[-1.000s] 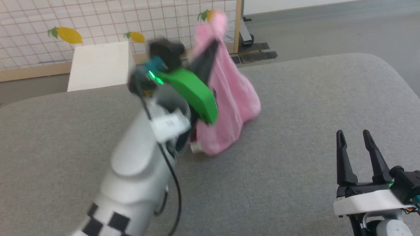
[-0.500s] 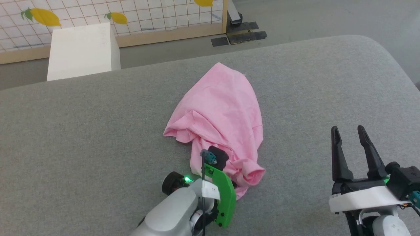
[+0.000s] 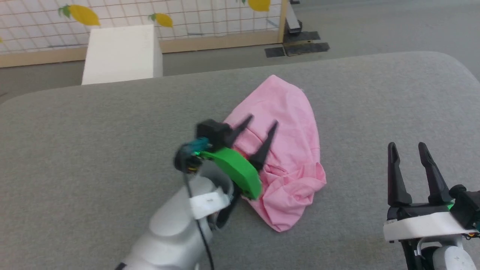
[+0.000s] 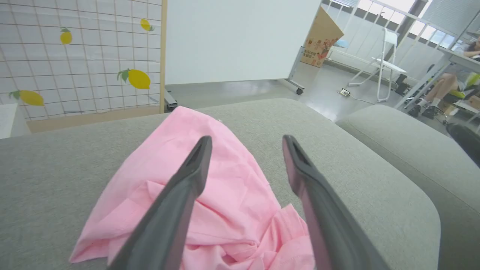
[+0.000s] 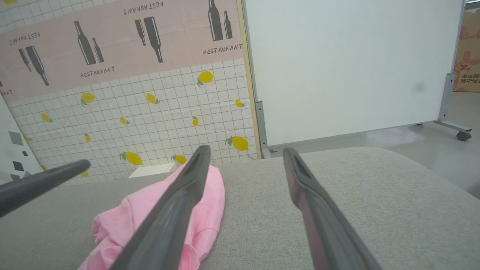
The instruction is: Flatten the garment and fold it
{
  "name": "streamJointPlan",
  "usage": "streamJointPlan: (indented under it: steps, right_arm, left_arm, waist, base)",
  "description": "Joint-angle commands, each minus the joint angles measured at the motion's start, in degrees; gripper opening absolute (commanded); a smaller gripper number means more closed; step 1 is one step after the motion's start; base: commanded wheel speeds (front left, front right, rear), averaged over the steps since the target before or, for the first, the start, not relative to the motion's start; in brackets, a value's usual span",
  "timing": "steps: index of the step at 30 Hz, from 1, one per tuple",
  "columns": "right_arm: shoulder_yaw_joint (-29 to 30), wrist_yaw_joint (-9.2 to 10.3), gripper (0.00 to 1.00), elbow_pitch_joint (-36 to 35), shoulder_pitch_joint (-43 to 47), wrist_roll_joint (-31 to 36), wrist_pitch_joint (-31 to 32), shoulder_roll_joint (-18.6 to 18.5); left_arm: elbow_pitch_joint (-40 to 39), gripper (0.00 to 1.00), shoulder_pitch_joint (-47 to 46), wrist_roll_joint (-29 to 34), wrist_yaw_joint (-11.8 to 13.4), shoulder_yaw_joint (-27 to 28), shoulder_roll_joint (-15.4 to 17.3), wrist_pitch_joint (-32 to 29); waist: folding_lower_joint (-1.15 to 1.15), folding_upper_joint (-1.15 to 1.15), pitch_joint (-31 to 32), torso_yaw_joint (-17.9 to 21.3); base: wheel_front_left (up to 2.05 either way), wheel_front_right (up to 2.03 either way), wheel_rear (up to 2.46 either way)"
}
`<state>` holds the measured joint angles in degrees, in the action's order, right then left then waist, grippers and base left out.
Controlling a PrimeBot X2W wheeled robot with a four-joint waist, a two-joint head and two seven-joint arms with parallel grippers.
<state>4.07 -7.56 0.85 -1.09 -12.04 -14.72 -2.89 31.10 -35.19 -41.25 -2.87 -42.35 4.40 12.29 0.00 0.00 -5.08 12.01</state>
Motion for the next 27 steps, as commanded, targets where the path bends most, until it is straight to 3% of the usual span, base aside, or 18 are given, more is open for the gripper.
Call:
streamJointPlan:
  steps: [1, 6, 11, 19, 27]
  right_arm:
    - [0.23, 0.08, 1.00, -0.29, 0.10, 0.47, -0.28, 0.02]
    - [0.51, 0.08, 1.00, -0.71, 0.31, 0.93, -0.28, 0.02]
    - [0.50, 0.08, 1.00, -0.67, 0.42, 1.49, -0.28, 0.02]
    - [0.56, 0.08, 1.00, -0.19, 1.26, 2.16, -0.28, 0.02]
    - [0.13, 0.08, 1.00, 0.52, 2.03, 2.32, -0.28, 0.02]
  left_arm:
    - [-1.26, 1.00, 0.38, 0.85, 1.00, 1.72, 1.78, 1.44]
    - [-12.55, 1.00, 5.83, 4.63, 3.57, 14.21, 5.08, 2.67]
    - [-20.35, 1.00, 14.98, 11.67, 2.88, 24.24, 5.98, 2.69]
    - [-22.13, 1.00, 24.52, 19.58, -0.38, 31.04, 4.47, 2.70]
    - [-20.92, 1.00, 29.89, 22.97, -2.19, 35.21, 2.00, 2.70]
  waist:
    - [0.00, 0.00, 1.14, -2.18]
    - [0.00, 0.00, 1.79, -4.86]
    - [0.00, 0.00, 2.58, -6.64]
    - [0.00, 0.00, 4.05, -8.77]
    - [0.00, 0.00, 4.61, -9.81]
  base:
    - [0.00, 0.00, 0.00]
    - [0.00, 0.00, 0.00]
    - [0.00, 0.00, 0.00]
    - [0.00, 0.00, 0.00]
    - [0.00, 0.00, 0.00]
